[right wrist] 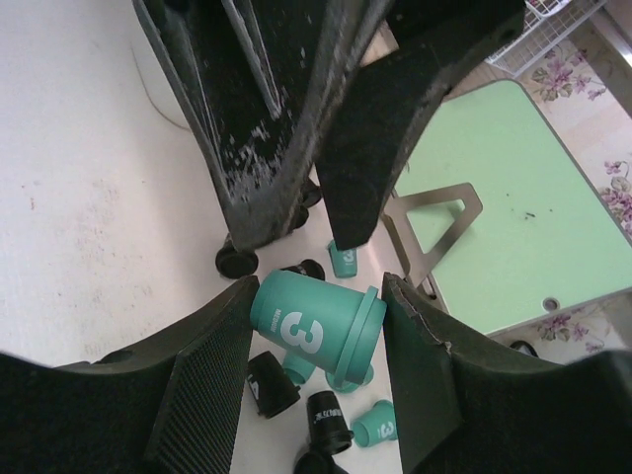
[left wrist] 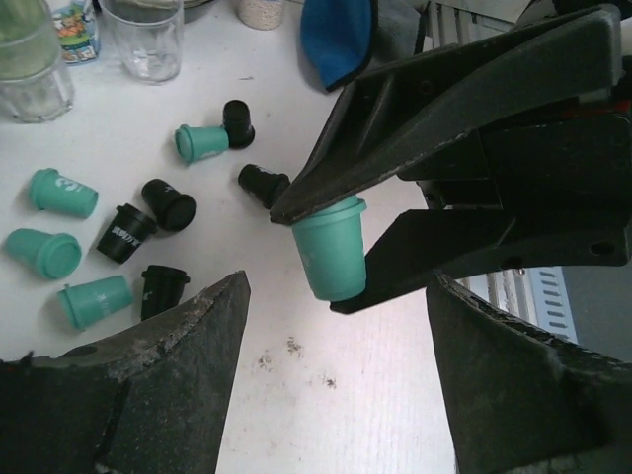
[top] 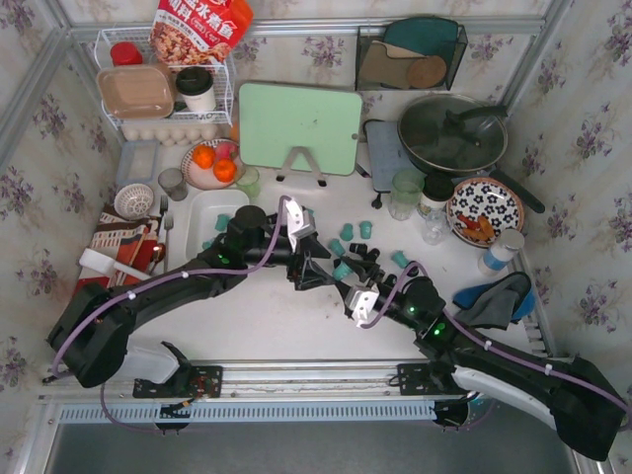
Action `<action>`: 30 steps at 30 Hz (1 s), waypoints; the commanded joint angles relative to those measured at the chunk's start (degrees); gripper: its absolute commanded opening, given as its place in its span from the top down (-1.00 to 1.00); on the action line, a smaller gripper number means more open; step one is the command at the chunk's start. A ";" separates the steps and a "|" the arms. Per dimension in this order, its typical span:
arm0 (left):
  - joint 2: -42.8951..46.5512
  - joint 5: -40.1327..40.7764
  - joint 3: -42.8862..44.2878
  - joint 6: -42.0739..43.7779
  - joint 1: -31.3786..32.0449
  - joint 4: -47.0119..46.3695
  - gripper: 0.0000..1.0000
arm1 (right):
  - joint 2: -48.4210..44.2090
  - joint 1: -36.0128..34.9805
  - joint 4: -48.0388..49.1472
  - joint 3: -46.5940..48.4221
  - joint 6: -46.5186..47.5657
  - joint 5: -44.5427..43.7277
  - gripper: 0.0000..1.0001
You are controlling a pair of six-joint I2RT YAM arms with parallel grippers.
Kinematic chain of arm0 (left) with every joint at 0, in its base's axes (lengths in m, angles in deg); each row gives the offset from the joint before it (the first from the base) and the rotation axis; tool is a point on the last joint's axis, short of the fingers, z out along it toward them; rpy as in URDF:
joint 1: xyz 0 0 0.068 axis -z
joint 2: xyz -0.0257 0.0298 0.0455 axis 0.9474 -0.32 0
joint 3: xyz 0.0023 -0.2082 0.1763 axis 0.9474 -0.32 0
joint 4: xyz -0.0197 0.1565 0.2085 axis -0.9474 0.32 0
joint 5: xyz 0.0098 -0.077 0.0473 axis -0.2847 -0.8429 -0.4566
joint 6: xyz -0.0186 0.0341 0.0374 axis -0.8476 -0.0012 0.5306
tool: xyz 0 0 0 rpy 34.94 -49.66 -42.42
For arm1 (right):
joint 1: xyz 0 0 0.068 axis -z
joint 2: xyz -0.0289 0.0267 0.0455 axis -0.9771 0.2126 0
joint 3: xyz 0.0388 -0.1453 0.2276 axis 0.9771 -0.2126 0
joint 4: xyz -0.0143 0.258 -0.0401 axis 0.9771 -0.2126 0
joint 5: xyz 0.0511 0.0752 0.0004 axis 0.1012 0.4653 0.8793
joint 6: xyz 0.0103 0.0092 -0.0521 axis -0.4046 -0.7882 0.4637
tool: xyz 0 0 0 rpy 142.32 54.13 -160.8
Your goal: Mix the coffee capsules in the storage basket
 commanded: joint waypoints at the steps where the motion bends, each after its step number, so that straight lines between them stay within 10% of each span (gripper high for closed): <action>1: -1.52 -1.97 1.22 -0.71 0.99 -1.10 -0.48 | 0.62 -0.97 3.88 0.15 1.35 0.73 0.07; 21: -5.69 -2.85 3.65 -1.10 3.13 -0.34 -0.12 | 2.94 -4.17 8.79 0.94 1.23 -2.29 0.07; 30: -6.23 -1.59 3.91 -0.88 3.31 -0.26 0.60 | 2.75 -4.44 9.20 0.68 -0.55 -3.29 -0.06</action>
